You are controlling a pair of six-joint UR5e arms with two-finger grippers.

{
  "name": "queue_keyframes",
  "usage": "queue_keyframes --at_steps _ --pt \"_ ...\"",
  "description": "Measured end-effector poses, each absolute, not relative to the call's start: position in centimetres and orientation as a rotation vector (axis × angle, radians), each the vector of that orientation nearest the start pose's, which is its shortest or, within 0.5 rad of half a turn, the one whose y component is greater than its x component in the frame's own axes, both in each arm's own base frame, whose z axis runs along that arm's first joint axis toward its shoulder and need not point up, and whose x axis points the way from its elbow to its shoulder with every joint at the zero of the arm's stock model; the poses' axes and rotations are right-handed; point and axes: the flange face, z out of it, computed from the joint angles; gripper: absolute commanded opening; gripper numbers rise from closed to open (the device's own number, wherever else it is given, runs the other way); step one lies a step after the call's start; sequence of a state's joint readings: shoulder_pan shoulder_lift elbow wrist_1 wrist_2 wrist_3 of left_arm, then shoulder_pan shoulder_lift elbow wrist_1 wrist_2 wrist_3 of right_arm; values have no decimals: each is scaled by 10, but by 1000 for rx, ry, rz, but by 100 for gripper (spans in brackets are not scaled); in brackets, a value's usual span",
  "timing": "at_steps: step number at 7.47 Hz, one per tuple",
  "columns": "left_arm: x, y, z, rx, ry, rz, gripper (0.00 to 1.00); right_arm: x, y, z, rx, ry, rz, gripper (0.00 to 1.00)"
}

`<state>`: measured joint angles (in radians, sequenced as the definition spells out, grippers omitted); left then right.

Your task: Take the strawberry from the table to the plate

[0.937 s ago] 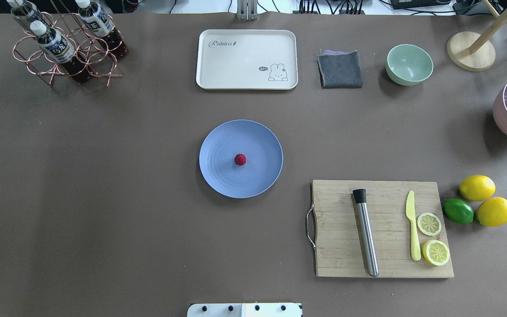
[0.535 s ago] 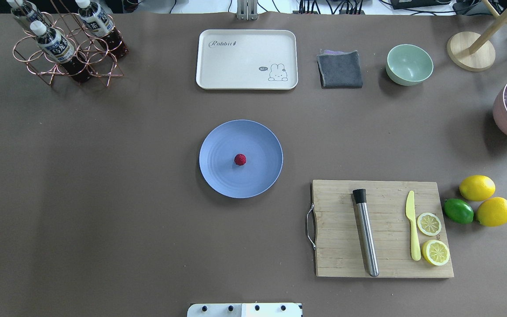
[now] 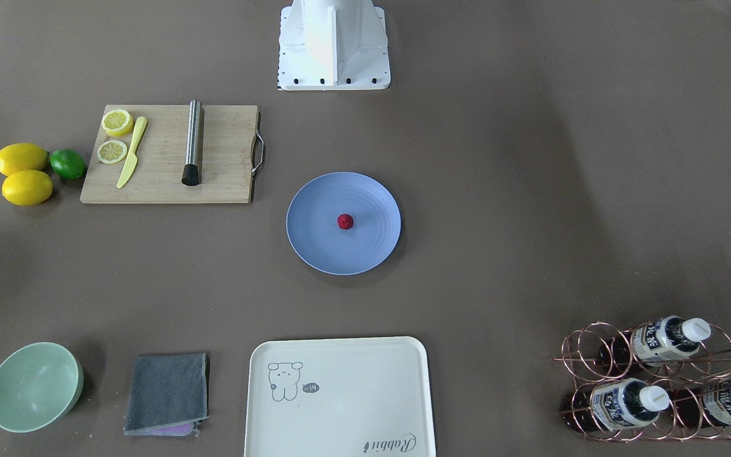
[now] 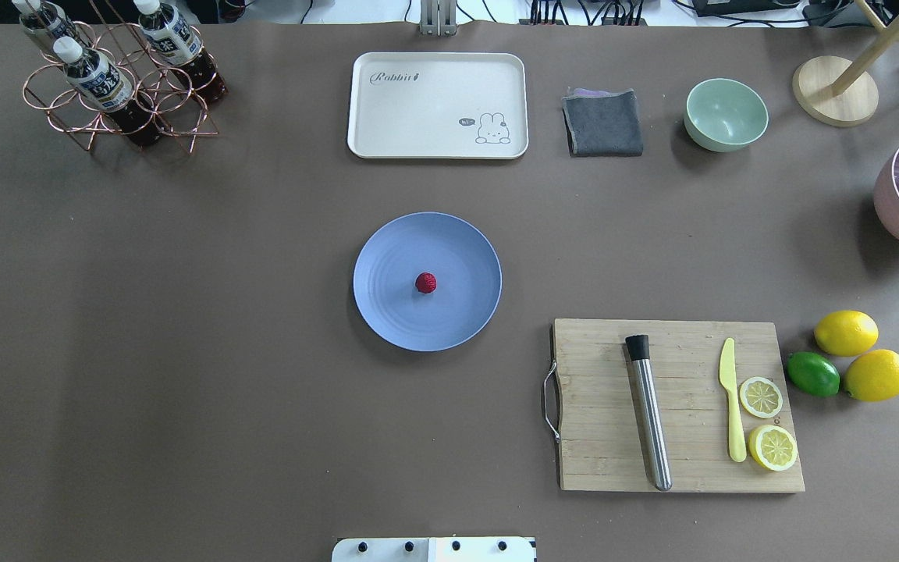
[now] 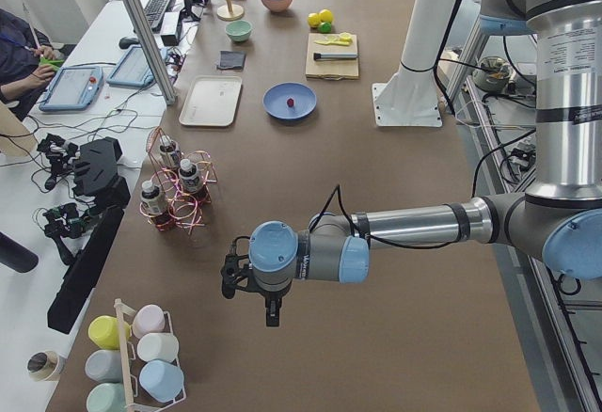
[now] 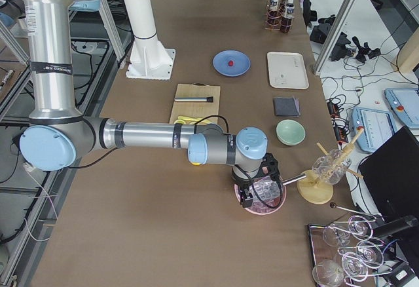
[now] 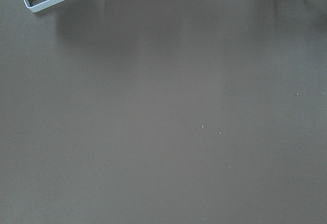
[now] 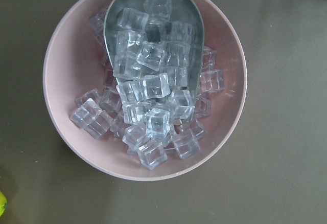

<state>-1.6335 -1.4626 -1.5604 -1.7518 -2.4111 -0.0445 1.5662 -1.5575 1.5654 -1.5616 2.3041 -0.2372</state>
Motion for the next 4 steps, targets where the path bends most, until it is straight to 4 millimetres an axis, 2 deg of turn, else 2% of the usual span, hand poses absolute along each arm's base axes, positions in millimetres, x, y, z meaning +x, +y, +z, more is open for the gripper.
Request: queue_keyframes --at_steps 4 --pt "-87 -442 693 64 838 -75 98 64 -495 661 94 -729 -236 100"
